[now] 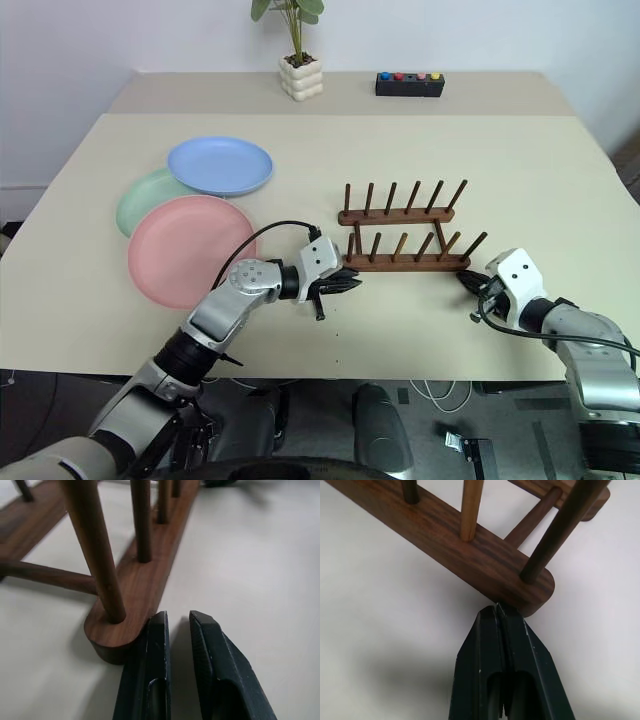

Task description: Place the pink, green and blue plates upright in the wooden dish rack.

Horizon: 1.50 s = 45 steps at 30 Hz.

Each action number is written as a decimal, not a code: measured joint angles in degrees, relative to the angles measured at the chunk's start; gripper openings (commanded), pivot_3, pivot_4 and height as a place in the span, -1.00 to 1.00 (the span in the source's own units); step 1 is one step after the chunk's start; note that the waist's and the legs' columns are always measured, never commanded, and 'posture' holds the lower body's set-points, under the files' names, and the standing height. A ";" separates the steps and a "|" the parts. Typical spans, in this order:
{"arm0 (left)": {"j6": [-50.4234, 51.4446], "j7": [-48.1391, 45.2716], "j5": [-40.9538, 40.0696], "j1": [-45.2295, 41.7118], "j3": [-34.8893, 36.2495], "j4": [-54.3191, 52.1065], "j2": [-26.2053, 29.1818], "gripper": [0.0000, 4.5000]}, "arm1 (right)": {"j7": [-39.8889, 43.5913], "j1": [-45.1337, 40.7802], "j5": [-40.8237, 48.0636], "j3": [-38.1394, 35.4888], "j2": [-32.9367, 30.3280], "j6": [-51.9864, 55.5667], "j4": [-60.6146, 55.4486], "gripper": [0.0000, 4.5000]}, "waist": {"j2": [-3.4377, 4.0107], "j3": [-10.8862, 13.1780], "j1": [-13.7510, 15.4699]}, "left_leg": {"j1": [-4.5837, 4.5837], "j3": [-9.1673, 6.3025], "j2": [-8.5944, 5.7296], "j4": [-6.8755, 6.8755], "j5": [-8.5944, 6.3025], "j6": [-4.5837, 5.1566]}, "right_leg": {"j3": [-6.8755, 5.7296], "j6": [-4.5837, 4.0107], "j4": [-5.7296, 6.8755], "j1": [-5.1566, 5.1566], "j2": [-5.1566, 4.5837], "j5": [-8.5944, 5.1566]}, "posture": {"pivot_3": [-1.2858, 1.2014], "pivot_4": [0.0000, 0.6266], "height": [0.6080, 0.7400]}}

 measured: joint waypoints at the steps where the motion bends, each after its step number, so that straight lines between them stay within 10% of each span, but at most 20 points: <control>1: -0.42 1.15 0.33 -0.05 0.32 0.57 -0.35 -0.70 | -0.28 -0.66 -0.34 0.35 0.35 -0.57 0.60 -1.00 | 0.00 0.00 -0.04 | 0.05 0.00 0.00 -0.01 0.00 0.00 | 0.00 0.00 0.00 0.03 0.00 0.00 | 0.03 -0.52 0.85; 23: -2.10 4.49 0.29 0.28 3.97 1.41 -0.02 -0.70 | 0.02 -4.50 -1.27 3.09 2.20 -6.94 5.66 -1.00 | 0.00 0.00 -0.11 | 0.36 0.01 0.00 -0.21 0.00 0.00 | 0.00 0.06 -0.01 0.24 0.00 -0.01 | 0.03 -0.52 0.85; 32: 10.97 -3.05 -21.25 10.13 21.25 -25.75 11.30 0.98 | 6.69 0.87 5.90 0.85 -0.03 -2.61 -5.39 -1.00 | 0.03 0.02 -0.34 | 0.48 0.01 0.04 -0.22 -0.01 0.00 | 0.01 -0.01 0.02 0.31 0.00 -0.07 | 0.03 -0.52 0.85; 45: 14.72 11.33 -22.27 20.69 50.61 -26.66 24.66 0.98 | 10.63 -5.05 5.89 4.94 0.27 -2.01 -3.20 -1.00 | -0.16 0.12 -0.05 | 0.42 0.04 0.03 -0.20 -0.01 -0.01 | 0.01 -0.06 -0.05 0.28 -0.04 -0.09 | 0.03 -0.52 0.85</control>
